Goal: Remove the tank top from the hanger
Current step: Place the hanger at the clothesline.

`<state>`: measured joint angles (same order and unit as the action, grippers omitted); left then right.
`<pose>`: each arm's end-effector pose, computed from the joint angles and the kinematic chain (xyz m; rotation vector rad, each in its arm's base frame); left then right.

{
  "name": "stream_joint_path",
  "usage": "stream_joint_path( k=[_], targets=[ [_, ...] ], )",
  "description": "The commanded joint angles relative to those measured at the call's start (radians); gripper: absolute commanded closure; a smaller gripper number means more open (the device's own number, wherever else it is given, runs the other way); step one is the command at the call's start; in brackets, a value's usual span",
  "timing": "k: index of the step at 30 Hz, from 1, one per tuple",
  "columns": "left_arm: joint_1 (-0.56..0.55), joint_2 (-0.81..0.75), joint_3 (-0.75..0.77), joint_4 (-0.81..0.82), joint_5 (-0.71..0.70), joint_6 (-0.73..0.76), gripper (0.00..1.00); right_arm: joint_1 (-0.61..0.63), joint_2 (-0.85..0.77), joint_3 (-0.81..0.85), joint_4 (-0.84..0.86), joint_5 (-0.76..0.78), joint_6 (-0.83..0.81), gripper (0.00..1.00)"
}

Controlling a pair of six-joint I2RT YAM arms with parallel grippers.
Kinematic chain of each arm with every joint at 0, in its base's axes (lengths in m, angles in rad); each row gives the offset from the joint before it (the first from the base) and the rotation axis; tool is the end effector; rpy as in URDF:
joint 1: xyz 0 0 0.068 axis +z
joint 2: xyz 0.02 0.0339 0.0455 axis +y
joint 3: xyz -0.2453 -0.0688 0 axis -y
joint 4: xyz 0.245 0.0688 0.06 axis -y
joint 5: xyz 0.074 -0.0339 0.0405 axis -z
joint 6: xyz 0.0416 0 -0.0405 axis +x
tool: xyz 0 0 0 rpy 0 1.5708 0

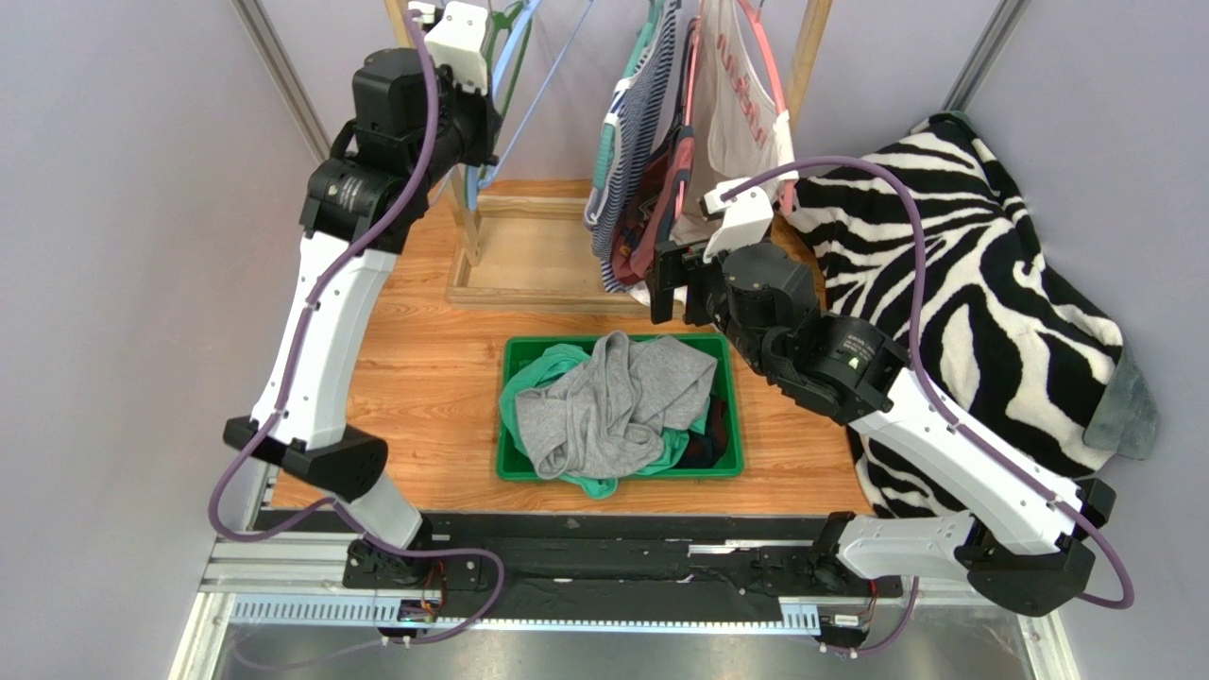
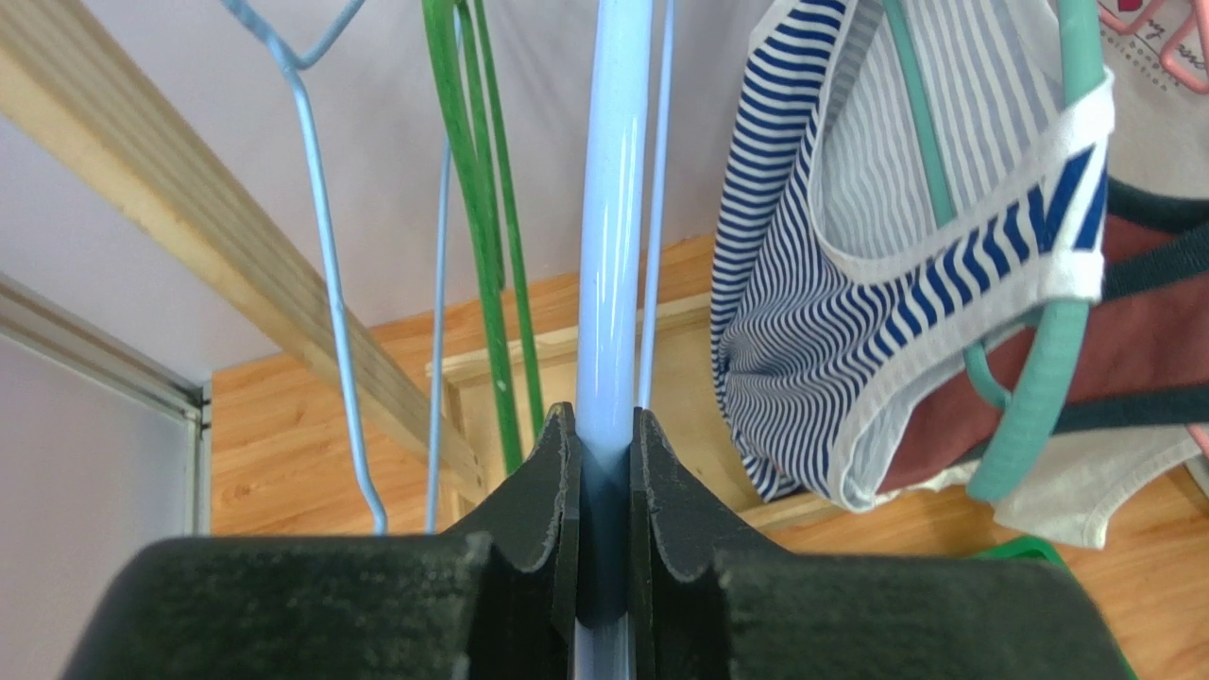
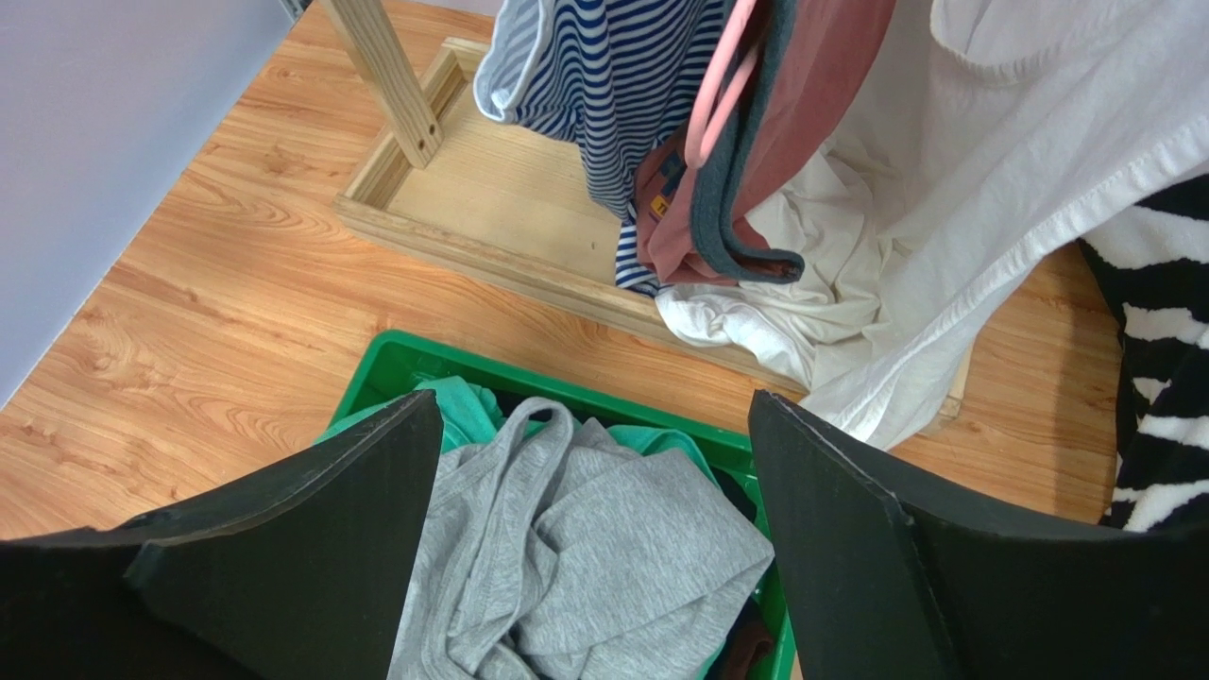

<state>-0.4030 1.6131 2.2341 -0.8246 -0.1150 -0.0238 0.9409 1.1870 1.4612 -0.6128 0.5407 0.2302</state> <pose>0.2849 -0.1163 0.5266 0.2529 1.7596 -0.2065 0.1653 0.1904 0.4286 -0.3008 1.8456 0.2942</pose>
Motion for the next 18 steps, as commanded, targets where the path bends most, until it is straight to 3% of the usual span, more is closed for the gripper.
stream_joint_path(
  k=[1, 13, 18],
  targets=[
    [0.004, 0.085, 0.114, 0.101, -0.015, -0.001, 1.00, 0.001, -0.044, -0.038, 0.024, 0.022, 0.035, 0.16],
    [0.004, 0.177, 0.136, 0.107, -0.043, 0.012, 1.00, -0.001, -0.040, -0.012, -0.060, 0.056, 0.101, 0.17],
    [0.004, 0.171, 0.127, 0.102, -0.054, 0.016, 1.00, -0.001, 0.017, 0.091, -0.149, 0.068, 0.176, 0.19]
  ],
)
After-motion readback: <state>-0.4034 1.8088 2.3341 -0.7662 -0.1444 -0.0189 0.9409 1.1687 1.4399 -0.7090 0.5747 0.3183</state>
